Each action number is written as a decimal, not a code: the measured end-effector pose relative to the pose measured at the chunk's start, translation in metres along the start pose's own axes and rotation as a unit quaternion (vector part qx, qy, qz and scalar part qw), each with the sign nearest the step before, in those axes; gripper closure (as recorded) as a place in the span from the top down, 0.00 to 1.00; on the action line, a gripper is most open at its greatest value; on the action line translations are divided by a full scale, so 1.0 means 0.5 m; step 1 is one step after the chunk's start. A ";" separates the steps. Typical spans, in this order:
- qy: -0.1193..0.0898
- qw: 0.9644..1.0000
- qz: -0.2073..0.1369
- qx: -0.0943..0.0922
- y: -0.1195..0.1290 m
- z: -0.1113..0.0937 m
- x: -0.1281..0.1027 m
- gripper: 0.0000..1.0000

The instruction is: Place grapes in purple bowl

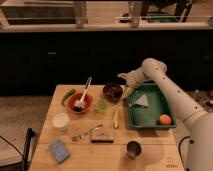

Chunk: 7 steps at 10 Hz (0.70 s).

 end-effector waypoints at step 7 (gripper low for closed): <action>0.002 1.000 0.006 -0.008 0.025 -0.019 0.010 0.80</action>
